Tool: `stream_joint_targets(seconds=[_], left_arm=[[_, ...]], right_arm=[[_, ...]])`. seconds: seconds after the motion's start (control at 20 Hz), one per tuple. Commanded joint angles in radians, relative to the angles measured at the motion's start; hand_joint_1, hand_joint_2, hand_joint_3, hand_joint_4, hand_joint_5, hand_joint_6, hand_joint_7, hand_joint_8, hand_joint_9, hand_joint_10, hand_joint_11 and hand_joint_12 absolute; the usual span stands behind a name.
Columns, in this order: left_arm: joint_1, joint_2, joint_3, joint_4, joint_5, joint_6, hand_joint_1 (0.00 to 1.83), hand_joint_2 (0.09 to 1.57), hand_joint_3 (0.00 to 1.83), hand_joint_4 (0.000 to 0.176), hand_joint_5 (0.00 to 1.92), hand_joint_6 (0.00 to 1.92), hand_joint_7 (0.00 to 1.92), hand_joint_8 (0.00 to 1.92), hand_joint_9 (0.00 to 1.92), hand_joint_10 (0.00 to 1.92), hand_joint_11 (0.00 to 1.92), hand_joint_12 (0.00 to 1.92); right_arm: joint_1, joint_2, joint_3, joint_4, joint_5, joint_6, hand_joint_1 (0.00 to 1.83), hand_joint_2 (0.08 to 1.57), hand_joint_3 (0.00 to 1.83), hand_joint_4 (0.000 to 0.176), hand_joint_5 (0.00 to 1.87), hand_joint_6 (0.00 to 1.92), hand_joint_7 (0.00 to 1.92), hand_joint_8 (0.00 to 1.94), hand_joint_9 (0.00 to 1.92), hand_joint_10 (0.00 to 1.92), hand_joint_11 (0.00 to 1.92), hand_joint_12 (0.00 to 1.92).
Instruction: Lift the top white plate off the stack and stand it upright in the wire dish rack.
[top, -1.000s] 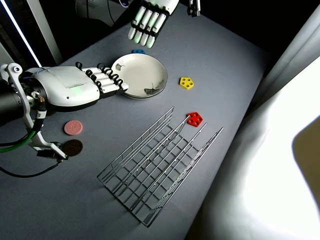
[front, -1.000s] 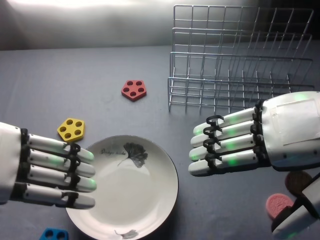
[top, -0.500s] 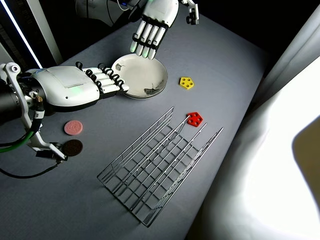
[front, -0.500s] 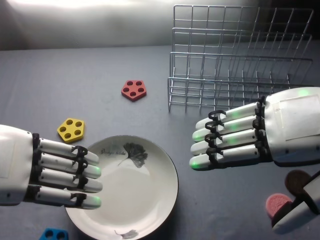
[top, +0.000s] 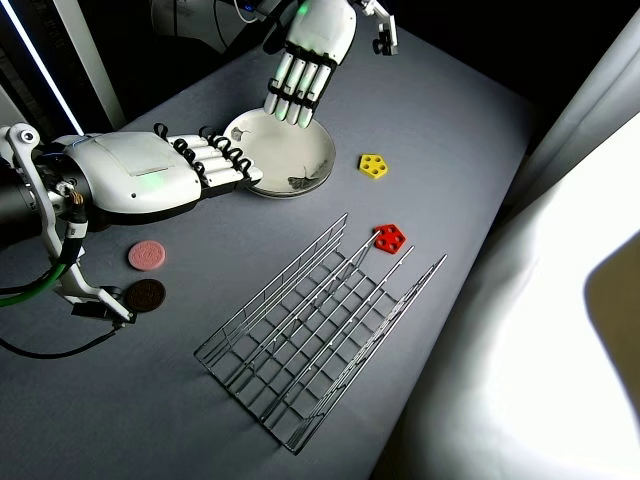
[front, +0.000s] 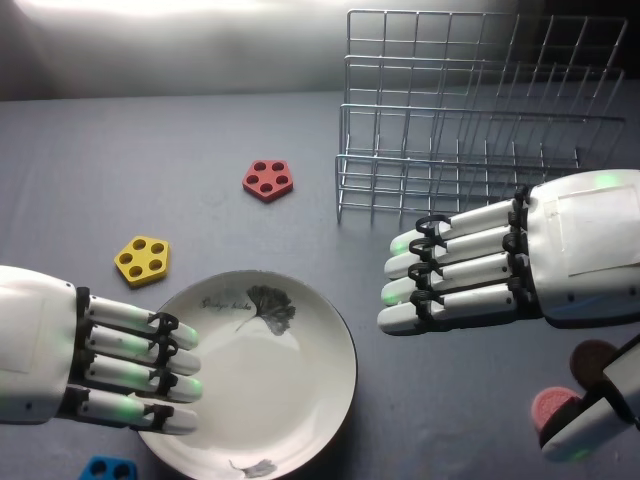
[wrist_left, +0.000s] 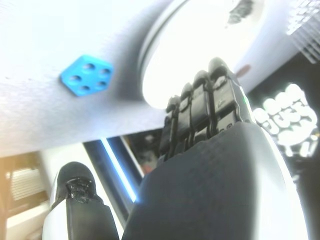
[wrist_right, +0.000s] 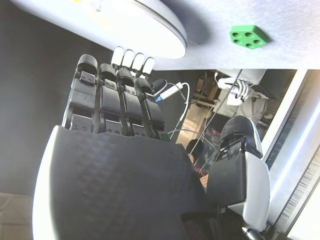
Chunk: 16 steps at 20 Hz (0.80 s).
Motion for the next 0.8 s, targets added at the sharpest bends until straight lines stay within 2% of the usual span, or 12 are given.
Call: stream_joint_targets(seconds=[0.0,0.6,0.75], left_arm=[[-0.016,-0.004,-0.004,-0.051,-0.047,0.002,0.22,0.92,0.00,0.000,0.11,0.01,0.12,0.01,0.09,0.01,0.04,0.23],[-0.010,-0.044,0.004,-0.037,0.019,0.017,0.18,0.92,0.00,0.000,0.07,0.00,0.09,0.00,0.08,0.00,0.03,0.26],[-0.008,-0.052,0.011,-0.035,0.030,0.018,0.15,0.93,0.00,0.000,0.10,0.01,0.13,0.01,0.11,0.01,0.04,0.28]], right_arm=[[0.014,0.011,0.000,0.066,0.060,0.001,0.09,1.02,0.00,0.000,0.04,0.00,0.06,0.00,0.05,0.00,0.07,0.02],[0.013,0.012,0.003,0.080,0.060,-0.034,0.11,1.02,0.00,0.000,0.03,0.01,0.04,0.01,0.04,0.01,0.08,0.02],[0.010,0.012,-0.001,0.088,0.060,-0.052,0.01,1.02,0.00,0.000,0.00,0.00,0.01,0.00,0.02,0.00,0.04,0.00]])
